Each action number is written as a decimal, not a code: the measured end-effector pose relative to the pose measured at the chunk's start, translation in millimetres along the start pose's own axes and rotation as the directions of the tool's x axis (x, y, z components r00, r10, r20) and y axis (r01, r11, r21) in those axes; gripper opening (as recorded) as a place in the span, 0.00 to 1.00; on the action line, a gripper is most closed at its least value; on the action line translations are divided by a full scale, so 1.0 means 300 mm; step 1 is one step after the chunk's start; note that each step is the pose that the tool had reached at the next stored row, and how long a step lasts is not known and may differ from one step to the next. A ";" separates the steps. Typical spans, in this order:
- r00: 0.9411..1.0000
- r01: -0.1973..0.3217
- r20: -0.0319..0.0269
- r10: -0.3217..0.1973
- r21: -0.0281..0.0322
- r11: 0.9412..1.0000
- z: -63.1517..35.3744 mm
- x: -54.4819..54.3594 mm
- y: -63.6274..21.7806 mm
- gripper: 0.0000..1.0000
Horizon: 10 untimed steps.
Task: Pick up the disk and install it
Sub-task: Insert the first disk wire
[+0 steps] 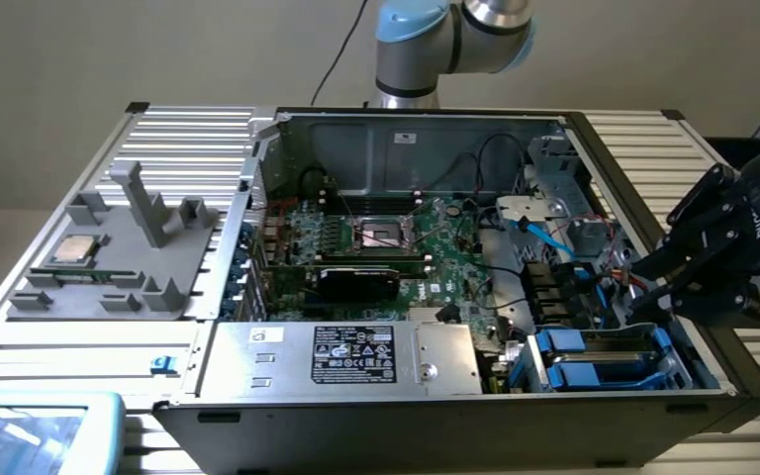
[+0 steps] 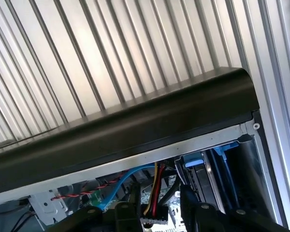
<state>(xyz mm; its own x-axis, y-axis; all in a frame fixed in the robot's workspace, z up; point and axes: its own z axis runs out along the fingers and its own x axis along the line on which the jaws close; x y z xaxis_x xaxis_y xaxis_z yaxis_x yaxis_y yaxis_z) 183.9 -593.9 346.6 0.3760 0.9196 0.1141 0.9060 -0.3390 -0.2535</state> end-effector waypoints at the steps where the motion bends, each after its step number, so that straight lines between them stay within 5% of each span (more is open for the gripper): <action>1: 1.000 -0.004 -0.001 0.004 0.000 1.000 0.003 -0.002 -0.003 0.45; 10: 1.000 -0.019 -0.004 0.019 -0.001 1.000 0.012 -0.009 -0.017 0.45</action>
<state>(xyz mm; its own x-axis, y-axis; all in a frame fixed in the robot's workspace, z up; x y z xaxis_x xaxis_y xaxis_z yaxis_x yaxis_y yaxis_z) 177.5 -593.9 344.0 0.3936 0.9122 0.1135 0.8991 -0.3563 -0.2545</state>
